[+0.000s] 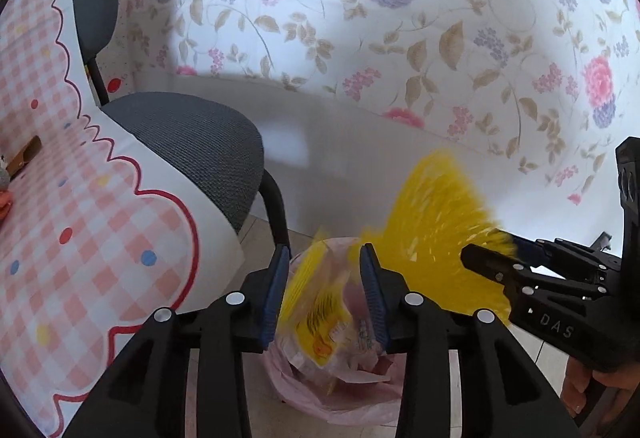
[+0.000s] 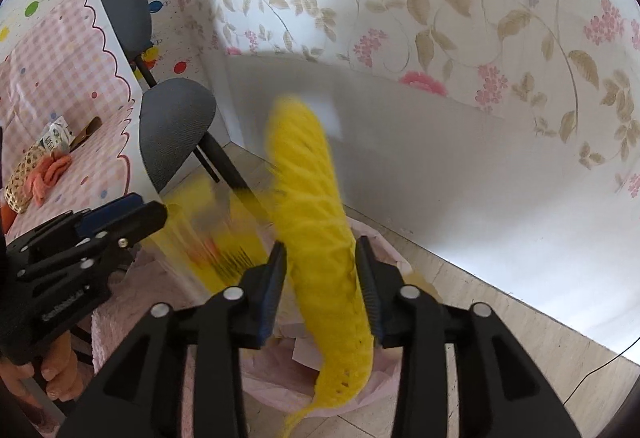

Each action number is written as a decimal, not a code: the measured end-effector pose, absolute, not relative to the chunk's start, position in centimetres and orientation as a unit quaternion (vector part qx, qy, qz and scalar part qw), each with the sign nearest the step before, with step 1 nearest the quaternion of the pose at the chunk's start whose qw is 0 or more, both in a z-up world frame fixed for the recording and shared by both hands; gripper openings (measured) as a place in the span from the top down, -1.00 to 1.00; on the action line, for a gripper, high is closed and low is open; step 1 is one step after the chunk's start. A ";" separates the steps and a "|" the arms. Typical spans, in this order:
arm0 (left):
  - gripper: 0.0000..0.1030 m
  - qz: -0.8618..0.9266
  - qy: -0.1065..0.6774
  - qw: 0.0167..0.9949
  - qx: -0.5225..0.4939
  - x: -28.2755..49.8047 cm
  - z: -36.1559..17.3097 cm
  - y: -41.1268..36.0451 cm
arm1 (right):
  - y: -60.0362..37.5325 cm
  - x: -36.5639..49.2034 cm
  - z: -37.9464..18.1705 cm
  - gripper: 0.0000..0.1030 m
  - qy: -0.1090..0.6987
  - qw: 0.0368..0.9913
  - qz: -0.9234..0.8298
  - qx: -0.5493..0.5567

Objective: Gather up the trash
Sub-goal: 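Carry net and snack bag to the wastebasket and open both grippers, then return to the chair and grasp the orange glove with the right gripper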

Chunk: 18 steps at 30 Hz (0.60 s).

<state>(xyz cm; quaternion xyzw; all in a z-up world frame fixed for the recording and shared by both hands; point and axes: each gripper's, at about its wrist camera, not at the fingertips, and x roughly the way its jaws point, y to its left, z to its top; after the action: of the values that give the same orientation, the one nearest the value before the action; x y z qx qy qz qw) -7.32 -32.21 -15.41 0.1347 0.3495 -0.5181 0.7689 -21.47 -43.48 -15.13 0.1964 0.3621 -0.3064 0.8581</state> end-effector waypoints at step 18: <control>0.05 -0.420 0.322 0.843 0.095 -3.4 -9.8 -20.1 | -39.2 -18.5 -8.8 0.18 0.299 0.909 -0.246 0.156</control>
<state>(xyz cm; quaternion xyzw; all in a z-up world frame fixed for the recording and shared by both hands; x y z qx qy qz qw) -3.43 -20.11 -9.77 0.0946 0.3218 -0.4199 0.8433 -18.49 -39.22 -8.77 0.1559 0.2989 -0.2459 0.9088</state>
